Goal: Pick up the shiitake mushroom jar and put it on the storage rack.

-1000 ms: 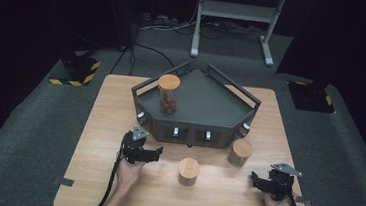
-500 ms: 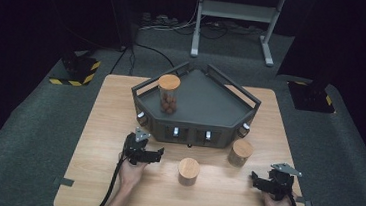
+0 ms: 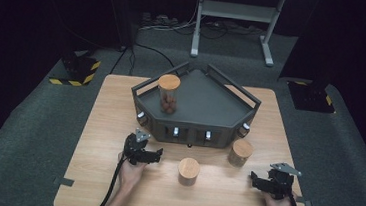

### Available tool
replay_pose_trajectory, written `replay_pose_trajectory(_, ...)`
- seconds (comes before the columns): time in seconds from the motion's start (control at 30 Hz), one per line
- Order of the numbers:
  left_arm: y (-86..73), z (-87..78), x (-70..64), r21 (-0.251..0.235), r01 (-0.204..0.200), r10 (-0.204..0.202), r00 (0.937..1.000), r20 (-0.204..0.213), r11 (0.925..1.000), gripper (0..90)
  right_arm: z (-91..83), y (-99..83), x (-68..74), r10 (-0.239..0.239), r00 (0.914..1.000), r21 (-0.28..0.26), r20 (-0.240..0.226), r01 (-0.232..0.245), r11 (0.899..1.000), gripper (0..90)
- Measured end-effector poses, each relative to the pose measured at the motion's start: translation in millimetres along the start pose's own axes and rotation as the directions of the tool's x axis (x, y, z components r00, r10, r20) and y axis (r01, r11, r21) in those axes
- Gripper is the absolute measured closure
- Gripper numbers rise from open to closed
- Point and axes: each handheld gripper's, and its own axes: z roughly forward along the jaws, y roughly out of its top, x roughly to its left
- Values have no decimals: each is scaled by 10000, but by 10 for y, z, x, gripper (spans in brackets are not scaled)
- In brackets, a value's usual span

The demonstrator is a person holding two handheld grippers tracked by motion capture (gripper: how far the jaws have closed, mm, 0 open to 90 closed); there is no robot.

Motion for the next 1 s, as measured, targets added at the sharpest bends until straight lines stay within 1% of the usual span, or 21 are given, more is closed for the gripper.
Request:
replay_pose_trajectory(0.1, -16, 12, 0, -137, 166, -167, 9998, -67, 9998, 67, 0, 0, 0, 0, 10000, 3, -11, 0, 10000, 51)
replay_pose_trajectory(0.17, -15, 5, 22, -58, 118, -119, 9999, -113, 9999, 67, -1, 0, -1, 29, 10000, 3, -32, -29, 10000, 50)
replay_pose_trajectory(0.2, -16, 9, 24, -183, 279, -281, 9995, -122, 9994, 67, -2, 0, -4, 40, 10000, 5, -56, -40, 10000, 49)
replay_pose_trajectory(0.27, -21, 14, 41, -162, 318, -321, 9993, -186, 9994, 66, -3, 0, -7, 85, 9999, -3, -95, -85, 10000, 46)
replay_pose_trajectory(0.37, -49, 40, 51, -252, 438, -445, 9986, -270, 9987, 67, -15, -8, -28, 205, 9993, -80, -305, -208, 9998, 45)
replay_pose_trajectory(0.4, -51, 44, 55, -42, 437, -438, 9985, -340, 9990, 67, -22, -14, -30, 214, 9991, -80, -361, -217, 9997, 45)
replay_pose_trajectory(0.47, -51, 48, 55, -64, 425, -427, 9983, -397, 9991, 60, -42, -32, -29, 180, 9989, -111, -429, -185, 9998, 48)
replay_pose_trajectory(0.5, -50, 57, 57, -1, 438, -438, 9981, -433, 9990, 60, -48, -37, -23, 136, 9989, -121, -453, -142, 9998, 48)
replay_pose_trajectory(0.53, -51, 66, 56, 63, 370, -366, 9982, -476, 9993, 56, -54, -43, -10, 121, 9987, -107, -496, -127, 9999, 49)
replay_pose_trajectory(0.57, -58, 83, 36, 0, 297, -297, 9979, -570, 9996, 52, -61, -47, 5, 66, 9985, -104, -544, -71, 9999, 49)
replay_pose_trajectory(0.63, -88, 115, -10, 167, -279, 293, 9960, -848, 9995, 46, -86, -52, 51, -42, 9974, -145, -725, 32, 9999, 49)
replay_pose_trajectory(0.67, -90, 112, -13, 295, -422, 444, 9959, -784, 9987, 35, -102, -53, 78, -138, 9963, -206, -849, 121, 9997, 49)
replay_pose_trajectory(0.7, -87, 114, -10, 273, -357, 376, 9965, -745, 9990, 33, -118, -50, 109, -207, 9949, -263, -987, 182, 9995, 49)
replay_pose_trajectory(0.73, -87, 112, -8, 310, -370, 392, 9965, -736, 9988, 32, -133, -46, 141, -311, 9933, -308, -1117, 278, 9991, 50)
replay_pose_trajectory(0.77, -87, 111, -7, 322, -385, 407, 9965, -735, 9987, 32, -159, -40, 203, -451, 9896, -373, -1368, 404, 9985, 50)
replay_pose_trajectory(0.8, -88, 113, -9, 292, -352, 372, 9966, -729, 9990, 32, -175, -35, 245, -530, 9873, -413, -1495, 473, 9980, 51)
replay_pose_trajectory(0.83, -88, 113, -9, 292, -352, 372, 9966, -729, 9990, 32, -175, -35, 245, -530, 9873, -413, -1495, 473, 9980, 51)
replay_pose_trajectory(0.87, -88, 113, -9, 293, -350, 370, 9966, -731, 9990, 32, -192, -31, 297, -698, 9844, -467, -1617, 630, 9969, 52)
replay_pose_trajectory(0.9, -88, 113, -10, 290, -345, 366, 9966, -733, 9990, 32, -213, -25, 367, -898, 9795, -522, -1803, 816, 9953, 52)
replay_pose_trajectory(0.93, -88, 113, -10, 290, -345, 366, 9966, -733, 9990, 32, -213, -25, 367, -898, 9795, -522, -1803, 816, 9953, 52)
replay_pose_trajectory(1.0, -87, 112, -9, 308, -362, 384, 9965, -743, 9989, 32, -235, -18, 463, -1073, 9725, -618, -2066, 964, 9934, 54)
